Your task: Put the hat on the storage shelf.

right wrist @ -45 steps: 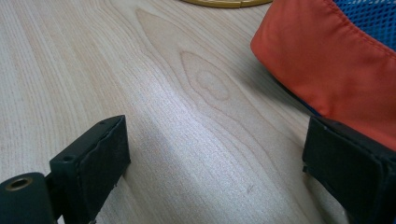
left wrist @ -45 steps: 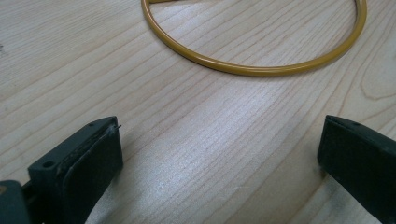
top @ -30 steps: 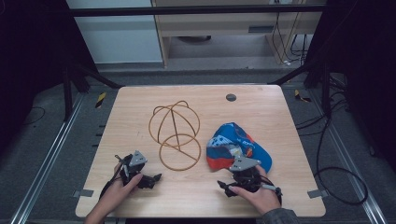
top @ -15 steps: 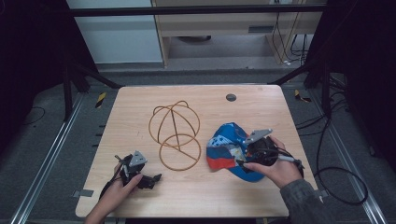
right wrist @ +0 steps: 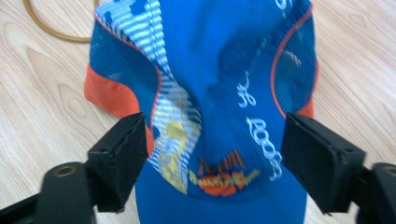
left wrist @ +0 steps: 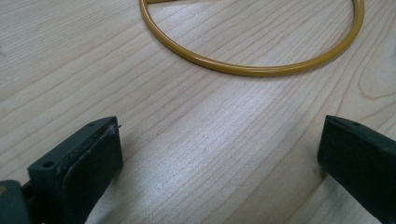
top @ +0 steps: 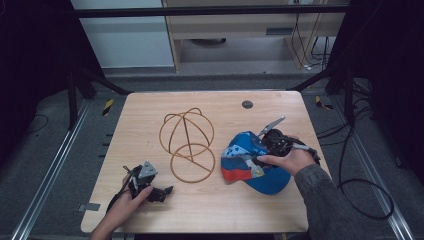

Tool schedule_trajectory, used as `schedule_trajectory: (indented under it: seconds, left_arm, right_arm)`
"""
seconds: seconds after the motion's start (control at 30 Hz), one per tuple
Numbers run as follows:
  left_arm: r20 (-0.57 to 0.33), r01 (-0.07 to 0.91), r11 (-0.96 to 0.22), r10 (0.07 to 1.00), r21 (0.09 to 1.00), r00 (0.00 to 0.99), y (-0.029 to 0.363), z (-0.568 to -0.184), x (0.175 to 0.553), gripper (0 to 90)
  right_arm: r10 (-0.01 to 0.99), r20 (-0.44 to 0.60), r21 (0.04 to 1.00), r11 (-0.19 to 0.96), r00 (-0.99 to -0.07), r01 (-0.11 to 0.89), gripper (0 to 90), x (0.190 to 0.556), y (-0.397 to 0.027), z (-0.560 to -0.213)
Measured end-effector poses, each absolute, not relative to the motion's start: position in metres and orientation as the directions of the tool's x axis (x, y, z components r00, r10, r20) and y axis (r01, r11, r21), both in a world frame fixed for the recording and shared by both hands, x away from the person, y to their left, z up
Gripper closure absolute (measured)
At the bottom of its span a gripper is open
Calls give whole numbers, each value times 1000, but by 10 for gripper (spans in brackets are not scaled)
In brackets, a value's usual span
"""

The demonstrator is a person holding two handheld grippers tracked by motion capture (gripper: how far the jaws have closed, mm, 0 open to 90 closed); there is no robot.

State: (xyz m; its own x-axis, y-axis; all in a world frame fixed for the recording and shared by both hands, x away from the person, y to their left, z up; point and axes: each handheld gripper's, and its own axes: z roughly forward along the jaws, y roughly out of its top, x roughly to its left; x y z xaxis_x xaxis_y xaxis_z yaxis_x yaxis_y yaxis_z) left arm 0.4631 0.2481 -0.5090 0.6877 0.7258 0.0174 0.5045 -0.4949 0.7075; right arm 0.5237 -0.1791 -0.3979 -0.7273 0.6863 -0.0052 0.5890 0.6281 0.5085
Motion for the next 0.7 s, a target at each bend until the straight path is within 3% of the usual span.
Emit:
schedule_trajectory:
  seconds: [0.27, 0.57, 0.63, 0.67, 0.7]
  left_arm:
    - [17, 503, -498, 723, 706, 691, 248, -509, 463, 0]
    - [17, 503, -496, 724, 708, 689, 248, -509, 463, 0]
    - [18, 503, -495, 725, 708, 688, 248, -509, 463, 0]
    - [18, 503, -493, 726, 710, 687, 248, -509, 463, 0]
    - [17, 503, -493, 726, 709, 687, 248, -509, 463, 0]
  right_arm:
    - [667, 9, 462, 657, -745, 595, 453, 535, -171, -408]
    - [660, 24, 440, 668, -751, 601, 511, 541, -164, -414]
    - [661, 21, 428, 672, -750, 604, 554, 542, -162, -416]
    - [660, 18, 406, 682, -751, 608, 664, 544, -162, -416]
    - [654, 17, 403, 688, -756, 604, 707, 544, -162, -416]
